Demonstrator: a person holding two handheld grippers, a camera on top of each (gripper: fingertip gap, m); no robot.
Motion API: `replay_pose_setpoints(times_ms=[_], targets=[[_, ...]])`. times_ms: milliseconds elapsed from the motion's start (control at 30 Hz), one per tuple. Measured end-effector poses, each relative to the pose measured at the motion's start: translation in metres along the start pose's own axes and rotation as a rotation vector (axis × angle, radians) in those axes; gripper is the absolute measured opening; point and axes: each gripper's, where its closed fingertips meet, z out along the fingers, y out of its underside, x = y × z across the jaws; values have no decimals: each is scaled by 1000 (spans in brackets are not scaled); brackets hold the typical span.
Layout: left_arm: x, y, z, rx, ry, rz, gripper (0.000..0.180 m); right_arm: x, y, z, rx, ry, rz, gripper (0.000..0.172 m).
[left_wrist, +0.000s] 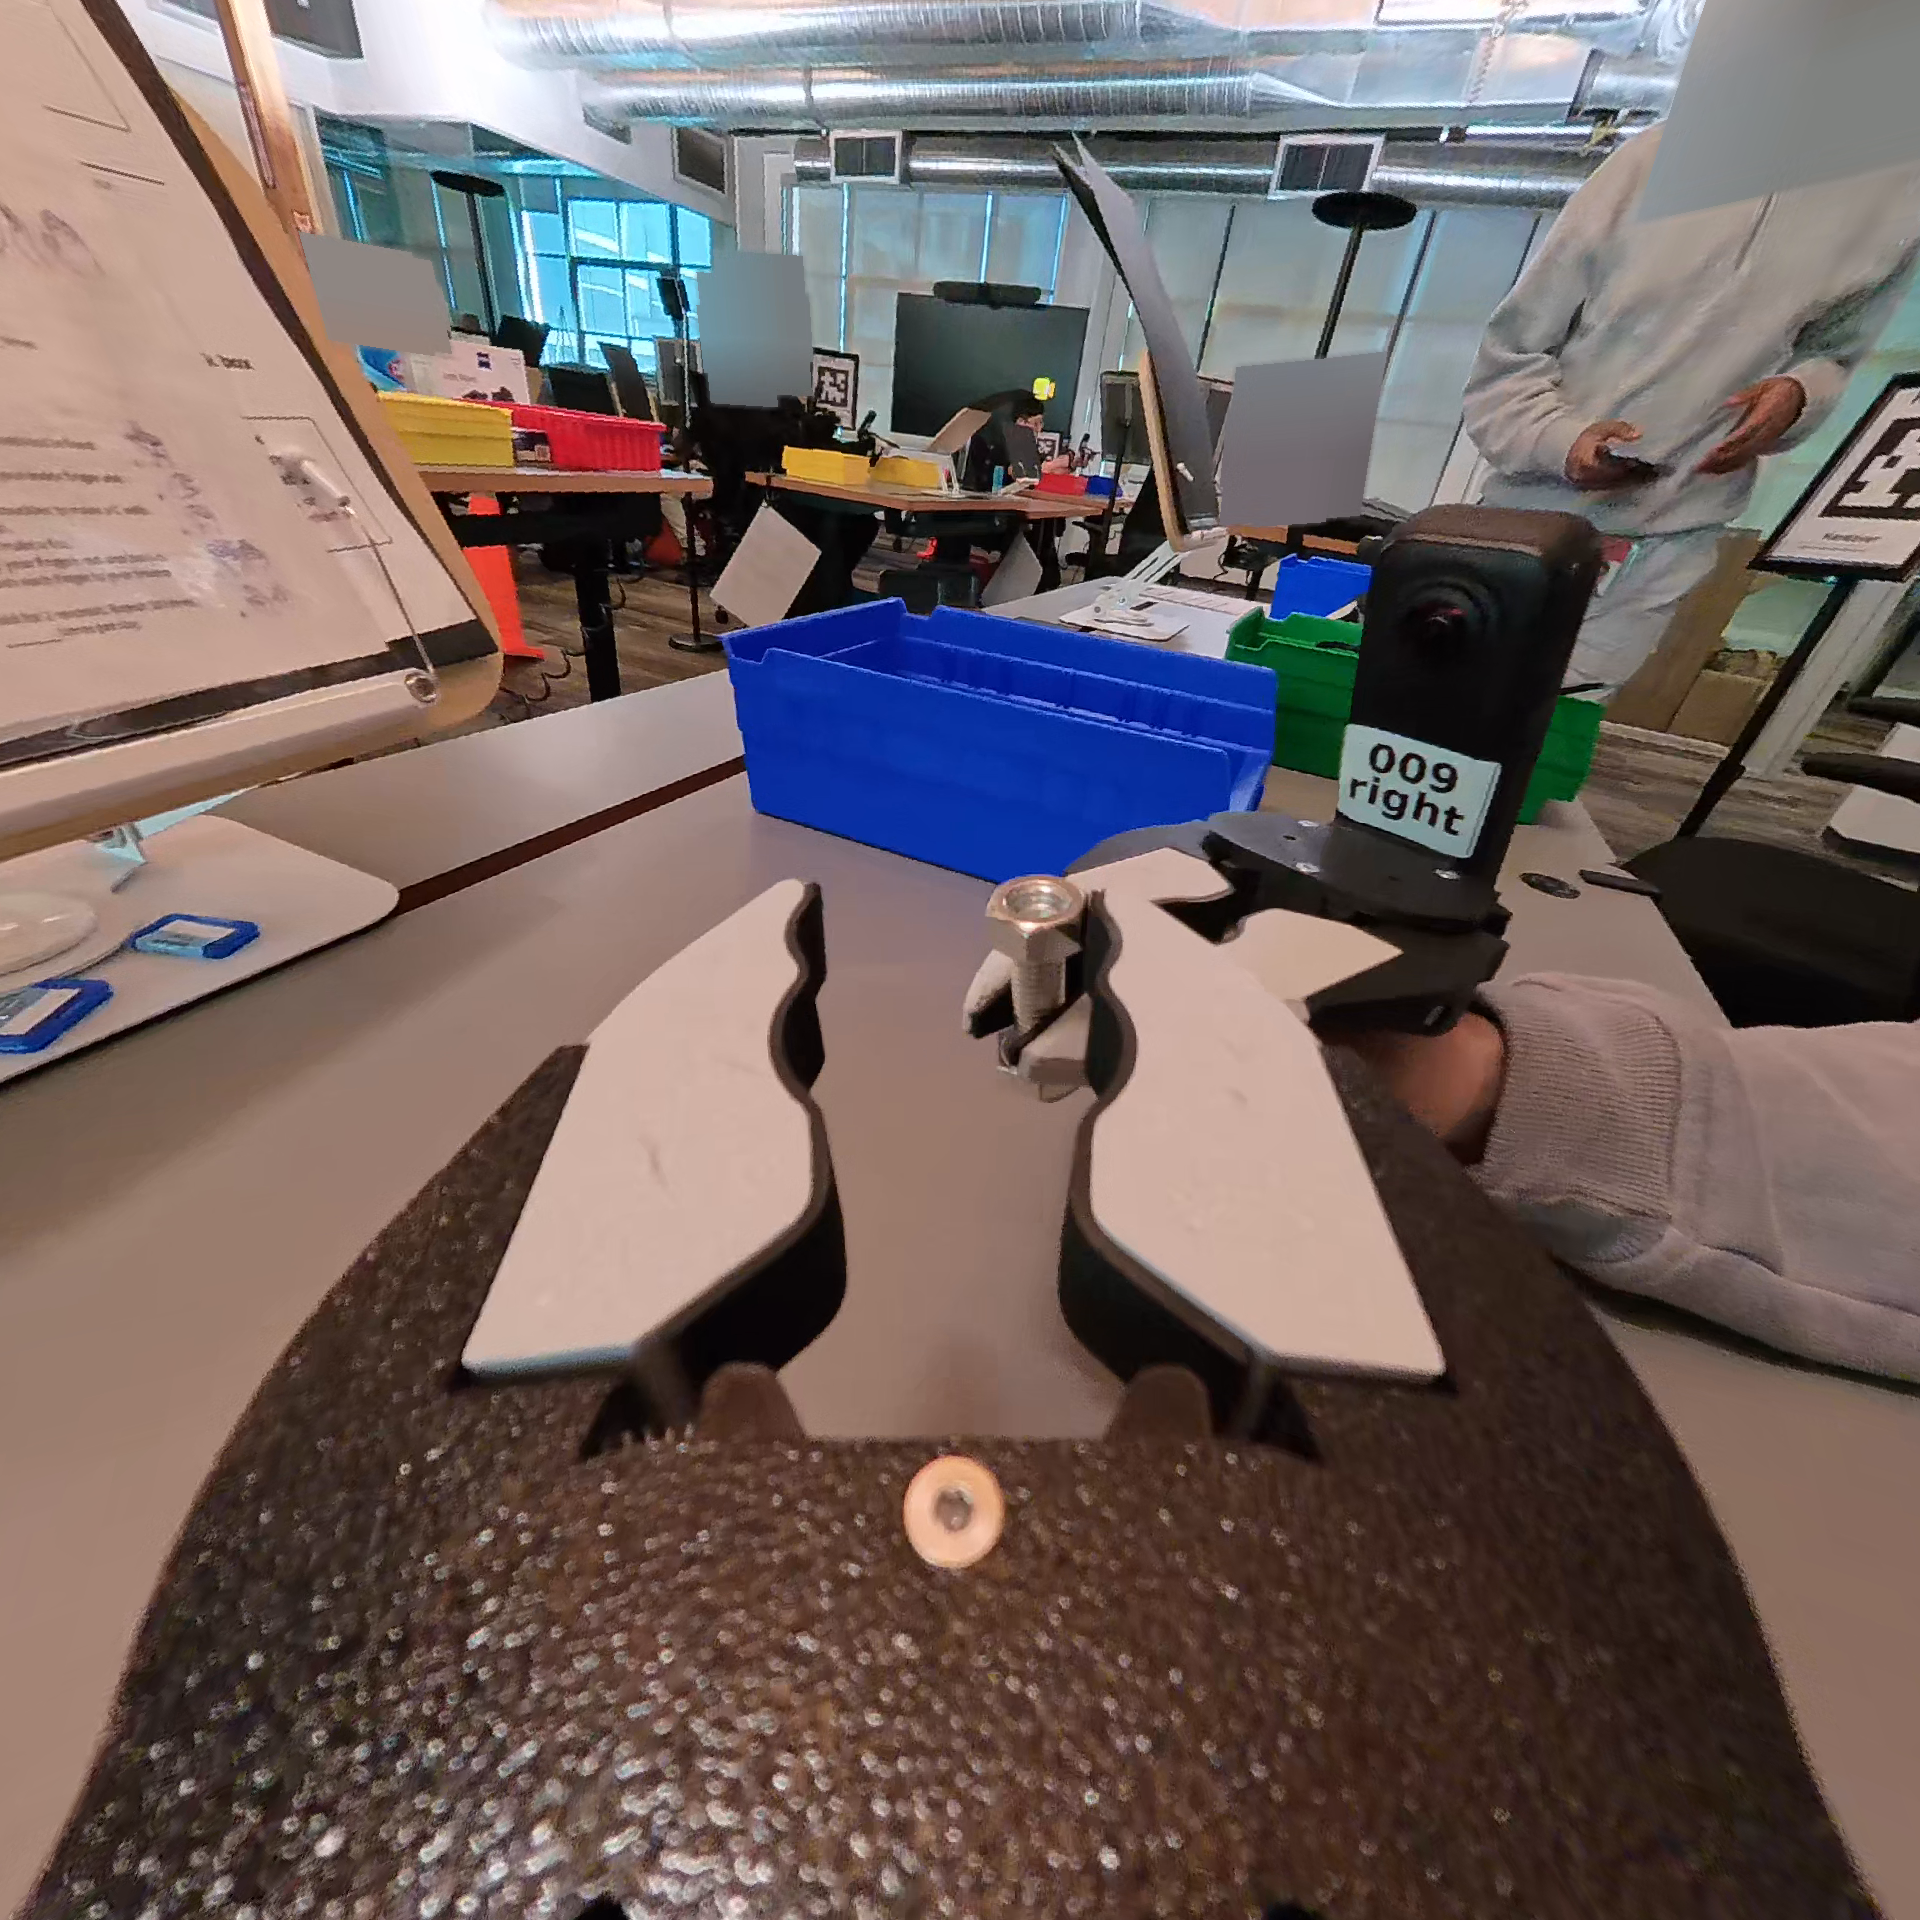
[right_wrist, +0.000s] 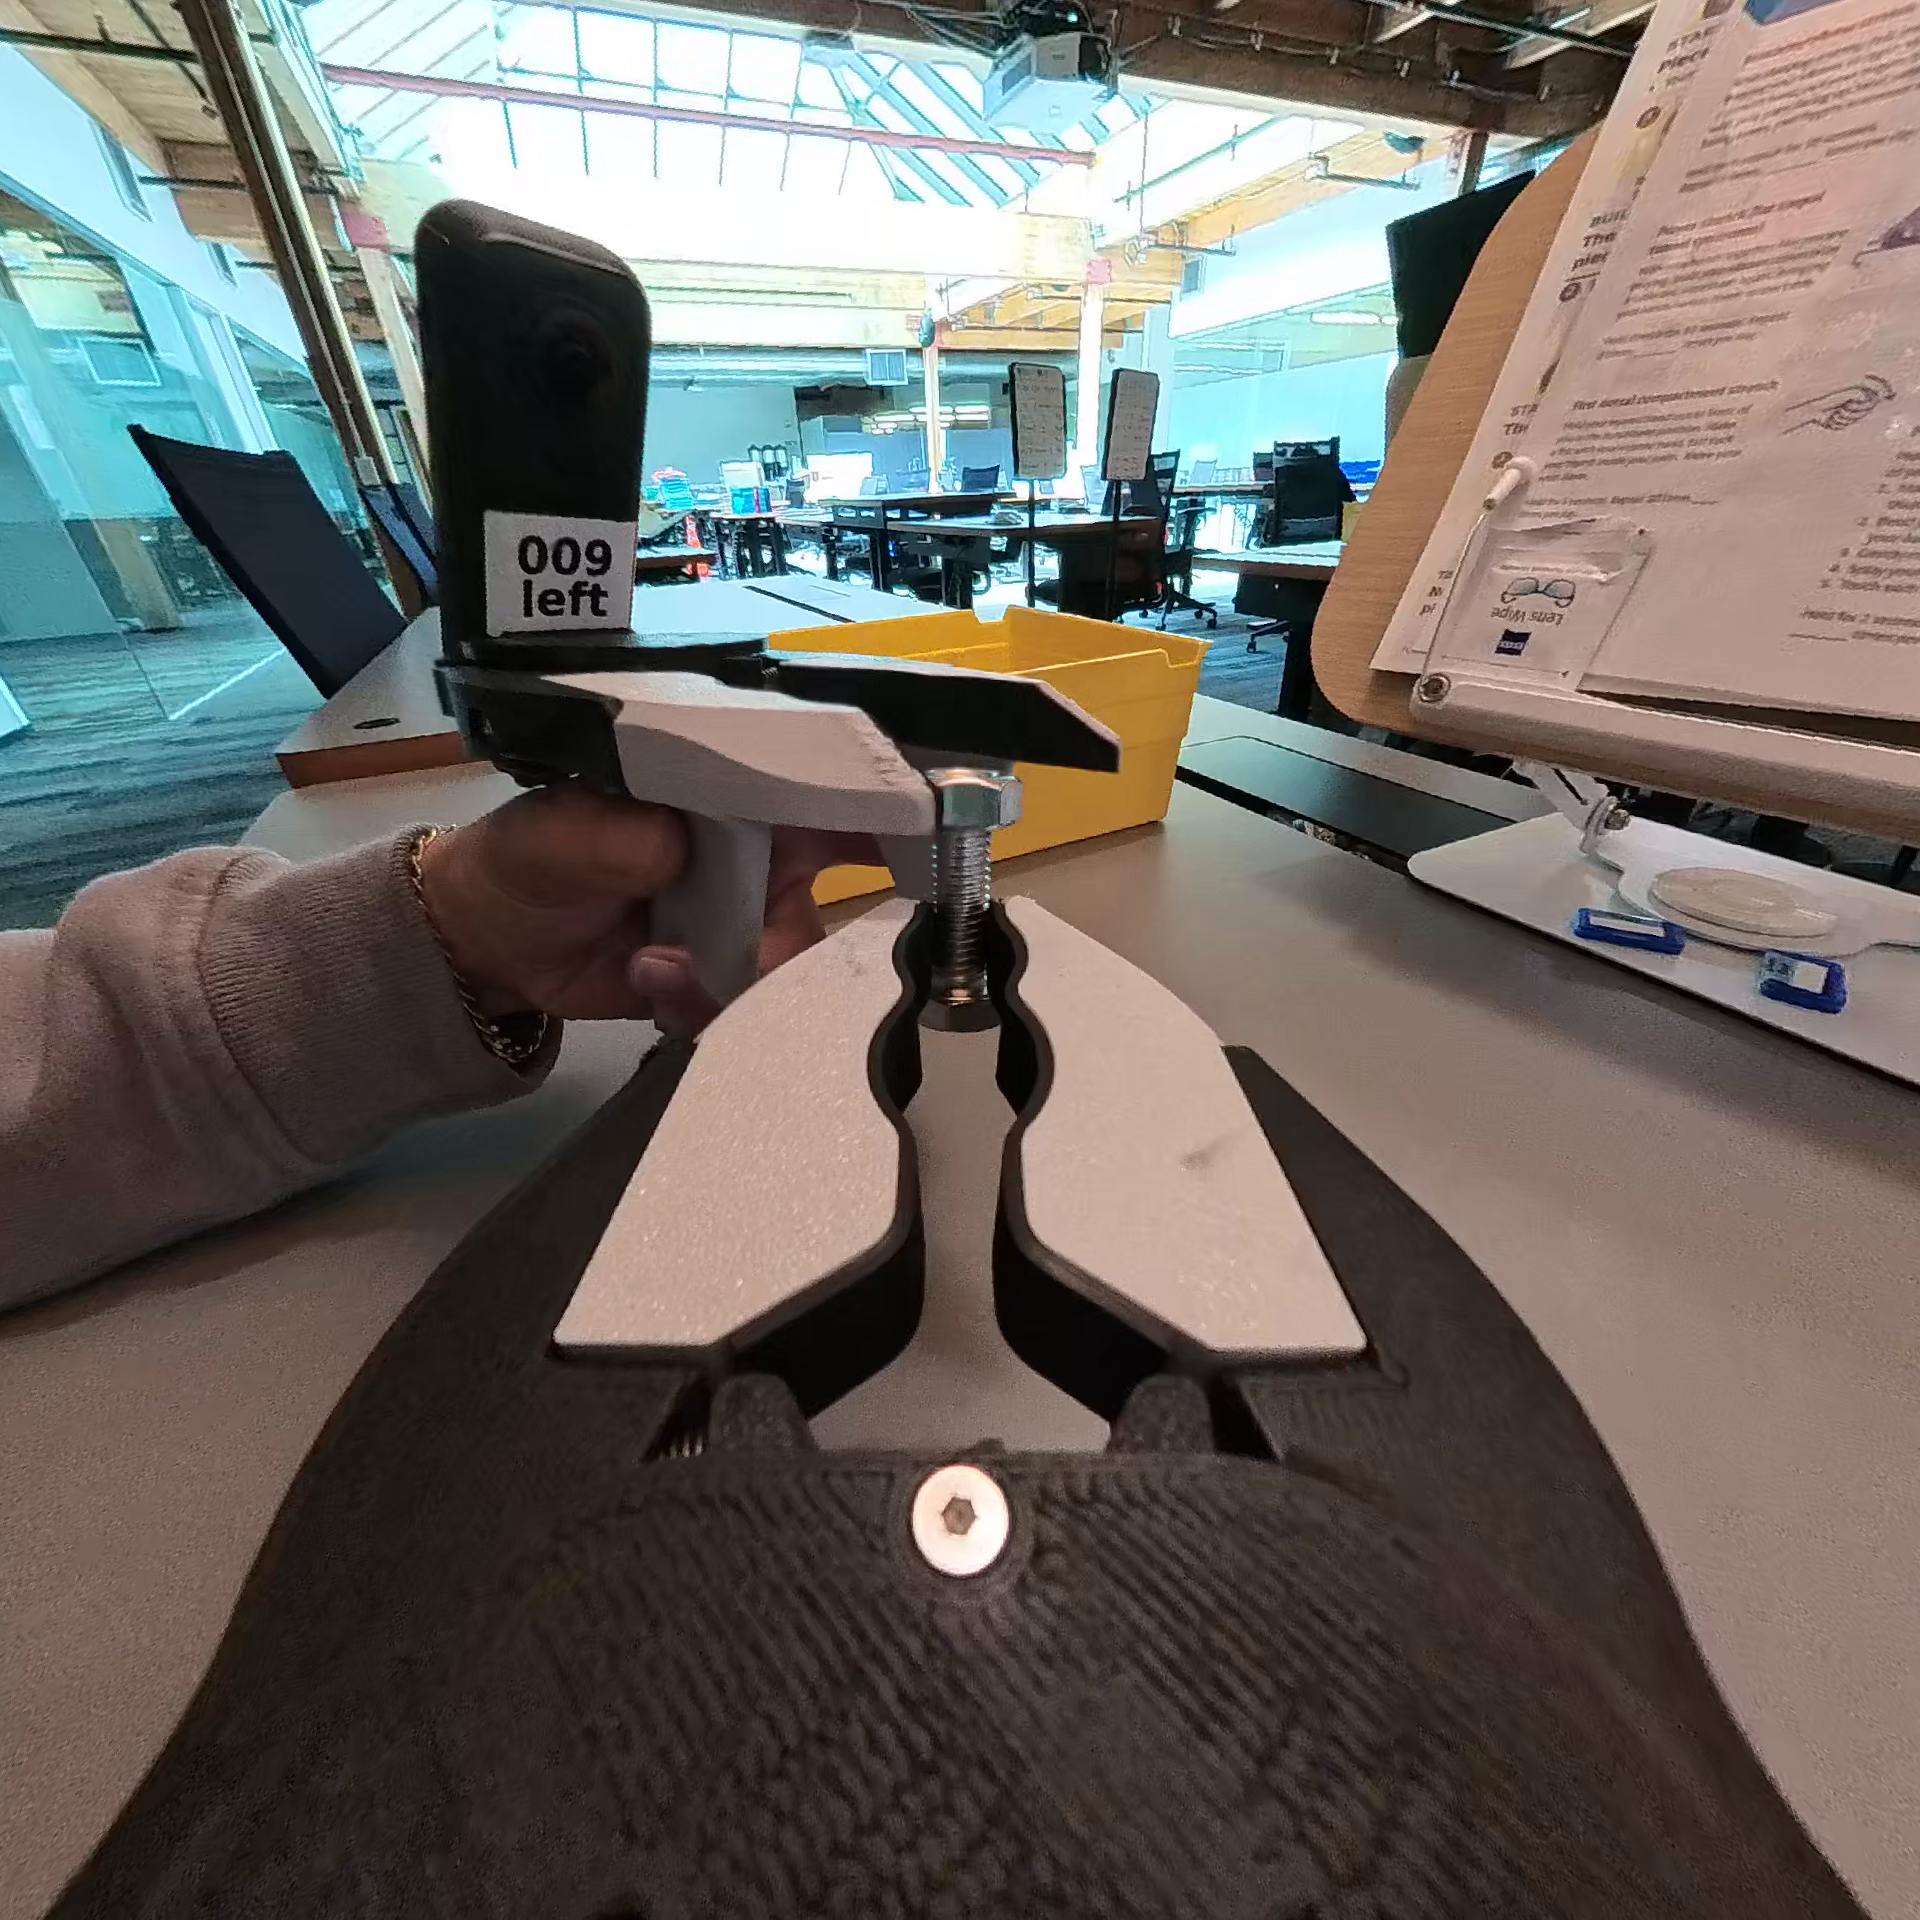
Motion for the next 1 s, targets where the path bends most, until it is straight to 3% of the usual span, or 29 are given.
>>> replay_pose_setpoints(times_ms=[200, 367, 567, 1000], targets=[[-10, 1, -7, -16, -25, -3, 54, 3, 1, -1, 0, 10, 6, 9], [-18, -1, -13, 8, -51, -24, 50, 7, -2, -4, 16, 20, 14, 9], [0, -11, -7, 66, 26, -62, 52, 4, 2, -1, -3, 14, -1, 9], [-14, -1, -9, 8, -38, -37, 55, 5, -2, -4, 6, 21, -9, 9]])
